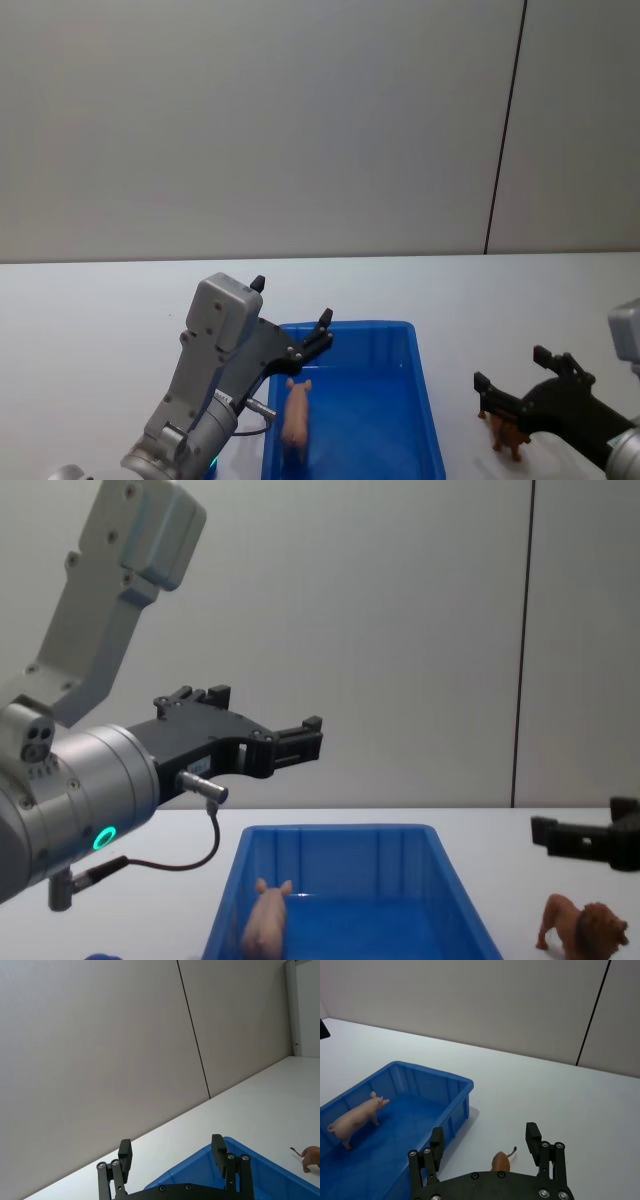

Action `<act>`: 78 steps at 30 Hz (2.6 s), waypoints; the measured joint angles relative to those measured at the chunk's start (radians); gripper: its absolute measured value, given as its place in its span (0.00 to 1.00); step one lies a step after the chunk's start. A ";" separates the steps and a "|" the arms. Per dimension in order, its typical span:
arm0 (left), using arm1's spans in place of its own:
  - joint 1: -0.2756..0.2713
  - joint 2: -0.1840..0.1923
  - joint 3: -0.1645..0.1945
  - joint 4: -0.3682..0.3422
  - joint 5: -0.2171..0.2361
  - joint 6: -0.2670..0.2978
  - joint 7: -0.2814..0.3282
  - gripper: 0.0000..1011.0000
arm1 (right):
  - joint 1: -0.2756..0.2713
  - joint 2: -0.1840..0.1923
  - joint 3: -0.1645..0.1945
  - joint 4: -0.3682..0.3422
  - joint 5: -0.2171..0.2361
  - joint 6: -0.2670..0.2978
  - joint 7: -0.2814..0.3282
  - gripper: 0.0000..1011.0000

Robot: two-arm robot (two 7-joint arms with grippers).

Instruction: Pick up the two dolls from the table and place them into the box.

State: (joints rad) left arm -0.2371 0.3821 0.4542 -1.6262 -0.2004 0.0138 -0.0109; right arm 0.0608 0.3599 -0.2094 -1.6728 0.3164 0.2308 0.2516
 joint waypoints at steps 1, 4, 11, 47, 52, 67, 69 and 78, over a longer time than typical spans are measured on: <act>0.000 0.000 0.000 0.000 0.000 0.000 0.000 0.99 | -0.004 0.002 0.001 0.000 0.003 0.001 0.000 0.99; 0.000 0.000 0.000 0.000 0.000 0.000 0.000 0.99 | -0.013 0.007 0.002 0.004 0.013 0.003 0.003 0.99; 0.000 0.000 0.000 0.000 0.000 0.000 0.000 0.99 | -0.026 0.013 0.003 0.033 0.029 0.007 0.019 0.99; 0.000 0.000 0.000 0.000 0.000 0.000 0.000 0.99 | -0.016 0.005 -0.015 0.116 -0.037 -0.043 0.027 0.41; 0.000 0.000 0.000 0.000 0.000 0.000 0.000 0.99 | -0.019 0.006 -0.015 0.096 -0.047 -0.063 0.023 0.41; 0.000 0.000 0.000 0.000 0.000 0.000 0.000 0.99 | 0.026 -0.014 -0.024 0.017 -0.061 -0.141 0.092 0.40; 0.000 0.000 0.000 0.000 0.000 0.000 0.000 0.99 | 0.039 -0.022 -0.028 0.013 -0.062 -0.151 0.111 0.41; 0.000 0.000 0.000 0.000 0.000 0.000 0.000 0.99 | 0.091 -0.057 -0.045 0.021 -0.065 -0.170 0.173 0.41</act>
State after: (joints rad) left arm -0.2371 0.3821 0.4542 -1.6262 -0.2004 0.0139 -0.0109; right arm 0.1519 0.3032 -0.2546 -1.6518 0.2514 0.0609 0.4245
